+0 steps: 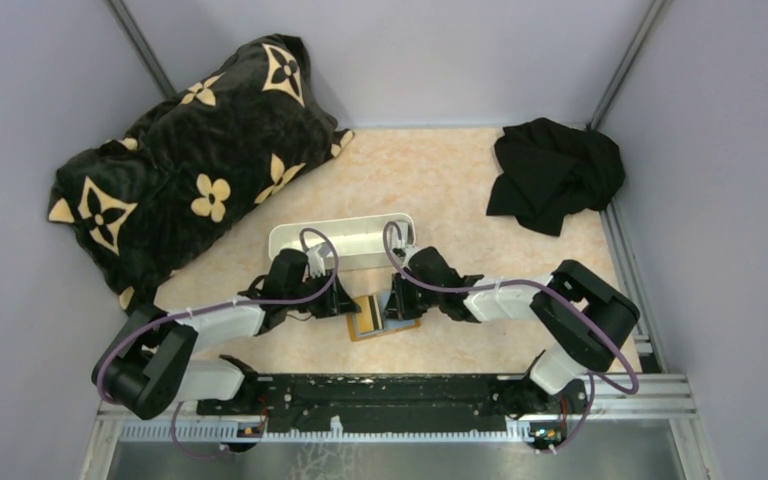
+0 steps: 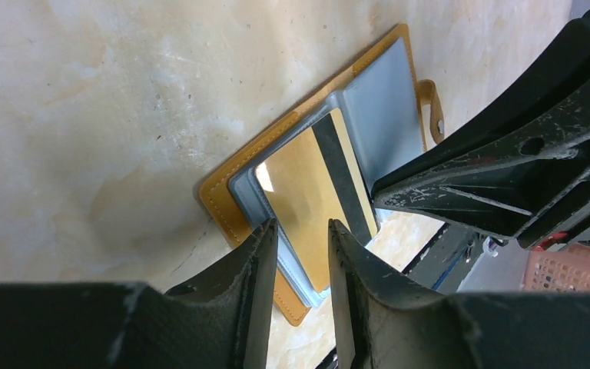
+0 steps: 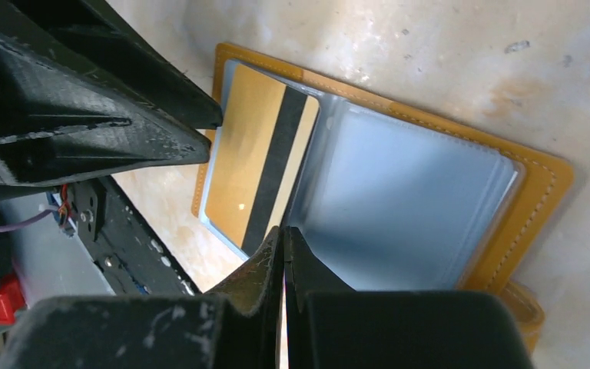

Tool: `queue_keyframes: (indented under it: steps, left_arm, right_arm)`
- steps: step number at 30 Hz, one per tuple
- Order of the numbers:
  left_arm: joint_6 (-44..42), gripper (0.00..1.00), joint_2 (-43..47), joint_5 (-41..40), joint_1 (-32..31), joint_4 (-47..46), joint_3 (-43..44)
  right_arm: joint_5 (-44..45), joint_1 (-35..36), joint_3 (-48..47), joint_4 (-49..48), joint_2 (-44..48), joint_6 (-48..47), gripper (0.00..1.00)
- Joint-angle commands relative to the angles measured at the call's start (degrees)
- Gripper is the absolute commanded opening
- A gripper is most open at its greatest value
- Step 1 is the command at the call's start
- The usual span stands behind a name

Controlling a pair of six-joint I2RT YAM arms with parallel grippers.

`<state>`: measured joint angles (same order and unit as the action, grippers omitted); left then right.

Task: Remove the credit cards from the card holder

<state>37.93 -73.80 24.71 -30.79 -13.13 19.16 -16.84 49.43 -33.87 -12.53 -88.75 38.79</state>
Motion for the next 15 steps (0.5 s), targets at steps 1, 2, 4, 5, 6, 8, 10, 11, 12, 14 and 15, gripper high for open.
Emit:
queue_keyframes:
  steps: [1, 2, 4, 5, 6, 8, 10, 11, 12, 14, 15]
  left_arm:
    - [-0.84, 0.39, -0.17, -2.9, -0.24, 4.26, -2.02]
    - [-0.92, 0.39, -0.11, -3.02, -0.24, 4.44, -2.02]
    - [-0.97, 0.39, 0.15, -3.13, -0.26, 4.55, -2.11]
    - [-1.01, 0.39, 0.15, -3.17, -0.26, 4.64, -2.11]
    - [-1.14, 0.39, 0.07, -3.18, -0.29, 4.69, -2.11]
    - [-1.22, 0.4, 0.19, -3.18, -0.24, 4.8, -2.11]
    - [-1.36, 0.39, 0.46, -3.24, -0.24, 5.12, -2.15]
    - [-1.36, 0.39, 0.75, -3.31, -0.24, 5.17, -2.19]
    - [-1.37, 0.39, 0.91, -3.35, -0.28, 5.29, -2.25]
    - [-1.39, 0.39, 1.38, -3.49, -0.24, 5.49, -2.41]
    - [-1.35, 0.39, 1.47, -3.52, -0.24, 5.57, -2.45]
  right_arm:
    - [-1.31, 1.01, -3.2, -4.87, 0.03, -0.16, 0.0]
    - [-1.15, 1.02, -3.29, -4.67, 0.49, -0.2, 0.0]
    - [-0.65, 1.06, -3.6, -3.87, 1.24, -0.51, 0.0]
    - [-0.36, 1.15, -3.84, -3.39, 1.43, -0.83, 0.0]
    - [-0.08, 1.21, -4.22, -2.73, 1.51, -1.13, 0.0]
    - [0.12, 1.32, -4.78, -1.88, 1.39, -1.56, 0.0]
    - [-0.01, 1.4, -4.93, -1.92, 1.19, -1.64, 0.0]
    - [-0.12, 1.42, -4.97, -1.88, 0.97, -1.69, 0.0]
    - [-0.12, 1.38, -4.9, -1.97, 0.73, -1.66, 0.0]
    - [-0.26, 1.47, -4.46, -2.58, 0.21, -1.4, 0.0]
    - [-0.29, 1.53, -4.24, -2.96, -0.02, -1.1, 0.0]
